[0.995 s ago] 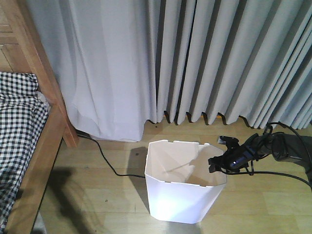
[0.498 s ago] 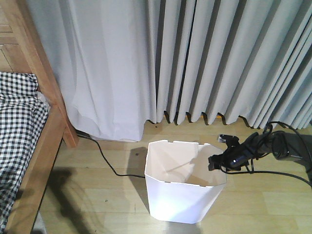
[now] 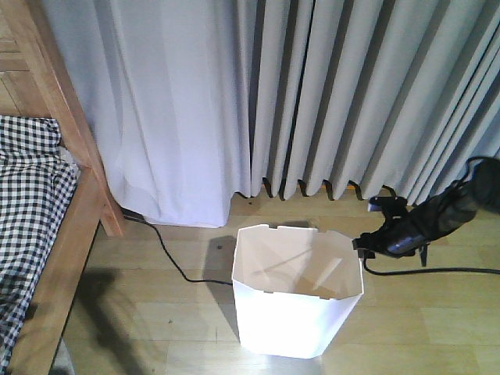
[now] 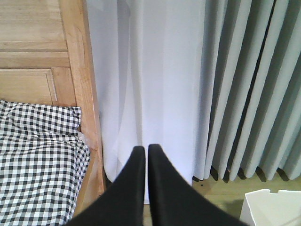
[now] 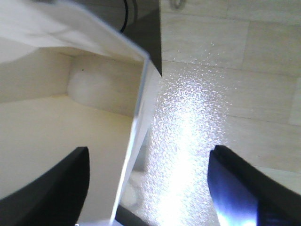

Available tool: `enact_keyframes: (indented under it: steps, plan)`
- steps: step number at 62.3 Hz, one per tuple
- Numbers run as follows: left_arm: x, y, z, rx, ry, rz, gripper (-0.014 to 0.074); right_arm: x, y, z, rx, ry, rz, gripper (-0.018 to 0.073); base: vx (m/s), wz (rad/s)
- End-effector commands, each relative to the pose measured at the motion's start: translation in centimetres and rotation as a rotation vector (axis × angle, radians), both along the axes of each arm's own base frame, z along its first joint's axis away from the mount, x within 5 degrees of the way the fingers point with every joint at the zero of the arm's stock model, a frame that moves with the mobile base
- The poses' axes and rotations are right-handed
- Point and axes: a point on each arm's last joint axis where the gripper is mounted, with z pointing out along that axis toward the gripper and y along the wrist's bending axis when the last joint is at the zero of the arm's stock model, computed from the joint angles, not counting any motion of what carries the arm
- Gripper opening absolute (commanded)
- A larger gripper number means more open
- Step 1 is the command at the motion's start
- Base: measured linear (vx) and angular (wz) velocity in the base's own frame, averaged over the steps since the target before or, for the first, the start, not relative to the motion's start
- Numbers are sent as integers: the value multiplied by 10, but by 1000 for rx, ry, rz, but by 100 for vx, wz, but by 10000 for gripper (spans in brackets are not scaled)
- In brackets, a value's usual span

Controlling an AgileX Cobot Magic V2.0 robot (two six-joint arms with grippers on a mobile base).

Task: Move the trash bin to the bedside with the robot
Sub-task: 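Open the right gripper and lift it off the bin rim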

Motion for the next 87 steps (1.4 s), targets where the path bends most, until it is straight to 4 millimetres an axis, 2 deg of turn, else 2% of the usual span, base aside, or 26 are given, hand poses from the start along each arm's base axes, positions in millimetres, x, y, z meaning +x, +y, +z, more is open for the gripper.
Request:
enact_keyframes:
  steps: [1,16,35,54,62,72,87]
  plan:
    - [1,0,1,-8,-65,0,-6,9,0,66,-14,-117,18,518,0,-1]
    - [1,0,1,-8,-65,0,-6,-34,6,163,-34,-230,37,518,0,0]
    - [1,0,1,-8,-65,0,-6,-90,13,283,-60,-499,12,518,0,0]
    - [1,0,1,-8,-65,0,-6,-171,23,373,-80,-845,-49,518,0,0]
    - [1,0,1,-8,-65,0,-6,-208,27,392,-47,-978,-129,518,0,0]
    - [1,0,1,-8,-65,0,-6,-248,32,388,-21,-1072,-159,518,0,0]
    - [1,0,1,-8,-65,0,-6,-303,40,384,-95,-1285,-97,518,0,0]
